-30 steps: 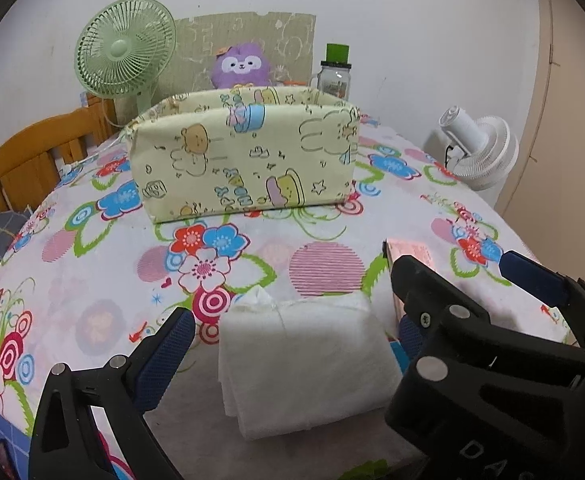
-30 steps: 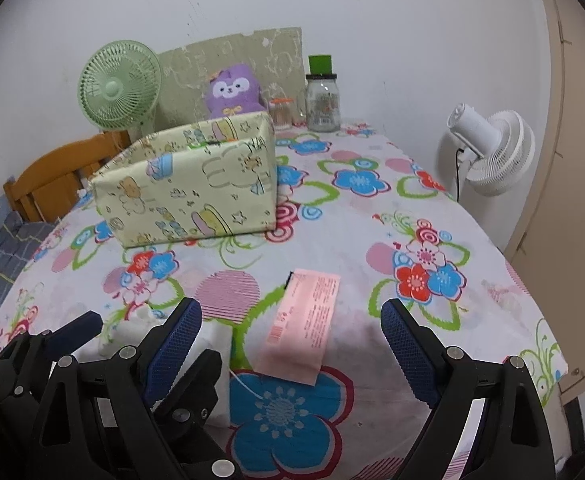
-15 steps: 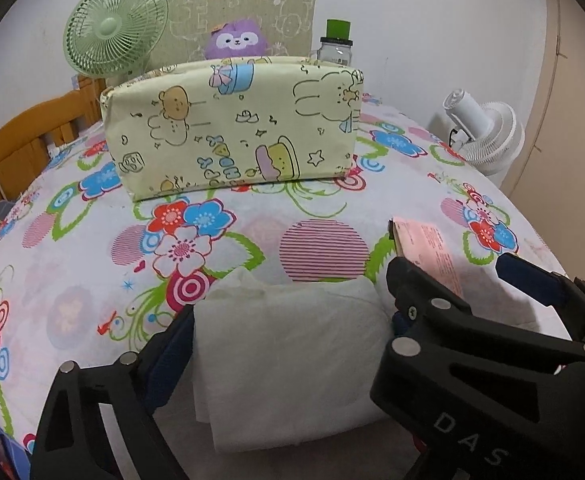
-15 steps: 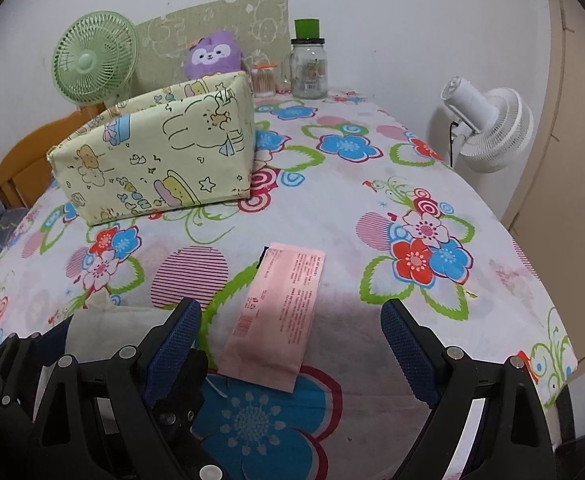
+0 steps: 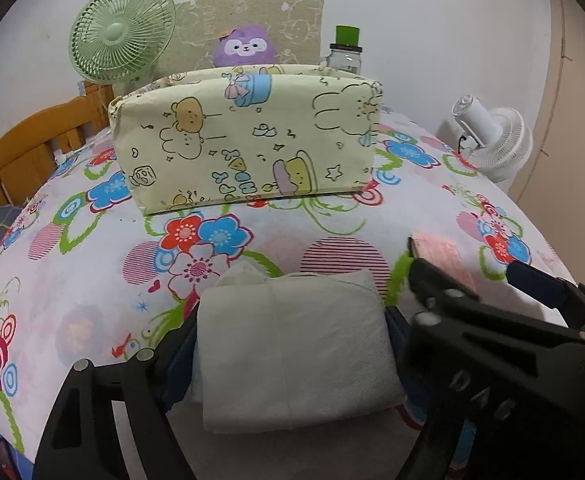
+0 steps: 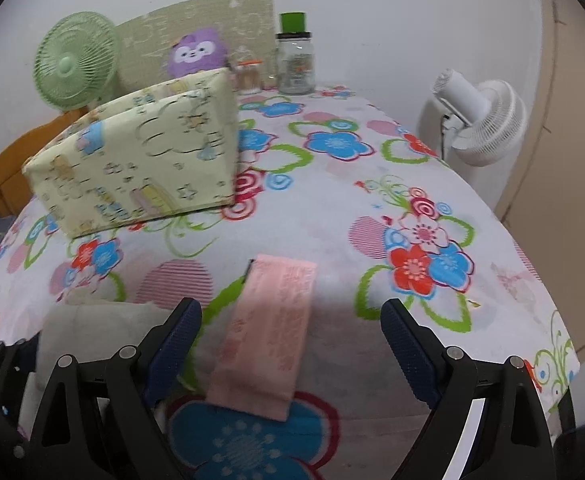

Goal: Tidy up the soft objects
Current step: 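Lower left tool toward the white folded tissue while right tool approaches the pink packet, then close left tool on the white folded tissue while right tool closes on the pink packet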

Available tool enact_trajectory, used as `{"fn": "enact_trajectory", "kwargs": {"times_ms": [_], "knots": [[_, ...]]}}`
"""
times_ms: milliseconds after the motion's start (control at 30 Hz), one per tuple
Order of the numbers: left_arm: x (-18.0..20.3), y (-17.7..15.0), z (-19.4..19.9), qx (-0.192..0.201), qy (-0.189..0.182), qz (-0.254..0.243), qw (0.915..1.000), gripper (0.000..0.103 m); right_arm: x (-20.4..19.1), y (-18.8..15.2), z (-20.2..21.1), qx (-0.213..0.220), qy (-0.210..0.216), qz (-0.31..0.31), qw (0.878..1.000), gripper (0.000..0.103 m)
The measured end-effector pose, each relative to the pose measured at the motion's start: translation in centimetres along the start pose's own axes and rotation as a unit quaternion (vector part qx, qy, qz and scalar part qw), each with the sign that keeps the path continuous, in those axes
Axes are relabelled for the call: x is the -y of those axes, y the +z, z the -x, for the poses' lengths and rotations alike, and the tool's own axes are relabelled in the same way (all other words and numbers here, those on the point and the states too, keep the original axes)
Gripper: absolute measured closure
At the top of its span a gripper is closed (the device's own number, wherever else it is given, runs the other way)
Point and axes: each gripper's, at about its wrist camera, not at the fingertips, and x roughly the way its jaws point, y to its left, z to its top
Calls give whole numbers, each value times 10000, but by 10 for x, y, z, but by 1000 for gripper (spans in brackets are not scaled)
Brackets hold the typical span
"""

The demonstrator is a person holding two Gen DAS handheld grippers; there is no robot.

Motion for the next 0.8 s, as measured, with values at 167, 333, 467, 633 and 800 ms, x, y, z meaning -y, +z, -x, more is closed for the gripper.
{"fn": "enact_trajectory", "kwargs": {"times_ms": [167, 333, 467, 633, 800], "knots": [[1, 1, -3, 15, 43, -84, 10000, 18, 4, 2, -8, -150, 13, -120, 9998, 19], [3, 3, -6, 7, 51, -161, 9999, 18, 1, 5, -11, -147, -58, -20, 9999, 25], [4, 5, -9, -32, 45, -193, 9998, 17, -8, 7, -12, -159, -63, 137, 9998, 39], [3, 7, -11, -69, -14, -187, 9998, 17, -18, 8, -12, -176, 54, 251, 9995, 58], [1, 8, -11, -77, -46, -126, 9999, 18, -20, 10, -13, -189, 128, 235, 9995, 61]]}}
